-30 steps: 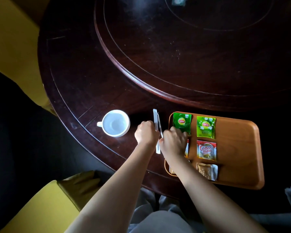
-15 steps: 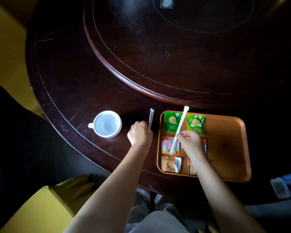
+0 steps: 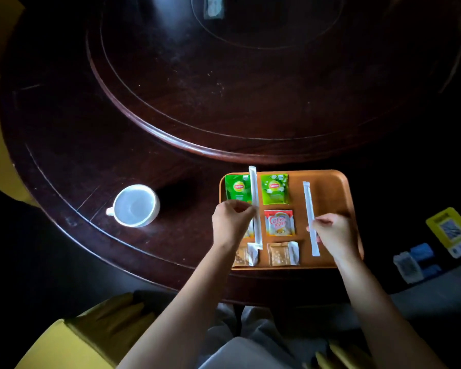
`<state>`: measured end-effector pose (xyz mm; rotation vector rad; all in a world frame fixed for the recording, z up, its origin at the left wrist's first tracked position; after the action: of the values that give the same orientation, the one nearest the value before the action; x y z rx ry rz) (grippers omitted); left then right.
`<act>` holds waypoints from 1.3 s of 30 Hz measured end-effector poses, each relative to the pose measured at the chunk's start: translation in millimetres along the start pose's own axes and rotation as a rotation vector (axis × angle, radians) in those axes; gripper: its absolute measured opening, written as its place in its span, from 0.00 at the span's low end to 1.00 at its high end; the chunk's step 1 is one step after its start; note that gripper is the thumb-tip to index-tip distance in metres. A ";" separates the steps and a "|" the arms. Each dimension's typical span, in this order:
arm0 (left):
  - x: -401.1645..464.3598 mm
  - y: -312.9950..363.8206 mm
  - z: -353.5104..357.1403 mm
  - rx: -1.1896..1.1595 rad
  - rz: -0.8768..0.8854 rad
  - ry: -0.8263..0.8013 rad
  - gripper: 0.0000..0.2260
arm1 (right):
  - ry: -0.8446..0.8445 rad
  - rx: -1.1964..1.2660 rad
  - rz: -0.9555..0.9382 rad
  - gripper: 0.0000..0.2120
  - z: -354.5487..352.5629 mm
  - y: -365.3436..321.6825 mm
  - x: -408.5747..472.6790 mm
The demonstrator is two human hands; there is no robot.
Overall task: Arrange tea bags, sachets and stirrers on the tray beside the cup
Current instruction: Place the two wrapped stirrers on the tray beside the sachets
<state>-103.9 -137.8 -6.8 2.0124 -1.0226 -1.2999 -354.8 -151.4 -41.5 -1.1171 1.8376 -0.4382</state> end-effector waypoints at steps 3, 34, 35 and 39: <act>-3.3 4.0 25.7 -0.054 -0.025 -0.092 0.06 | 0.039 -0.116 -0.003 0.07 -5.8 7.1 8.5; -2.8 42.6 150.8 0.447 -0.015 -0.077 0.07 | 0.142 -0.472 -0.220 0.11 -40.6 21.4 9.6; -3.6 44.2 151.4 0.474 -0.001 -0.071 0.07 | 0.139 -0.486 -0.231 0.11 -43.6 21.2 8.9; -12.4 63.3 142.8 0.693 0.348 -0.030 0.08 | 0.259 -0.581 -0.464 0.07 -59.8 11.2 -6.1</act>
<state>-257.6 -168.3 -8.9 2.1302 -1.9359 -0.8521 -409.7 -149.2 -14.8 -1.9824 1.9838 -0.3239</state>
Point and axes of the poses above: each hand's wrist, its own x-axis towards the middle knuckle, its own z-axis out of the palm, y = z × x, the point moved 7 cm from there along x, towards the middle knuckle, and after that the axes turned 9 degrees about -y, right-handed, at the moved point
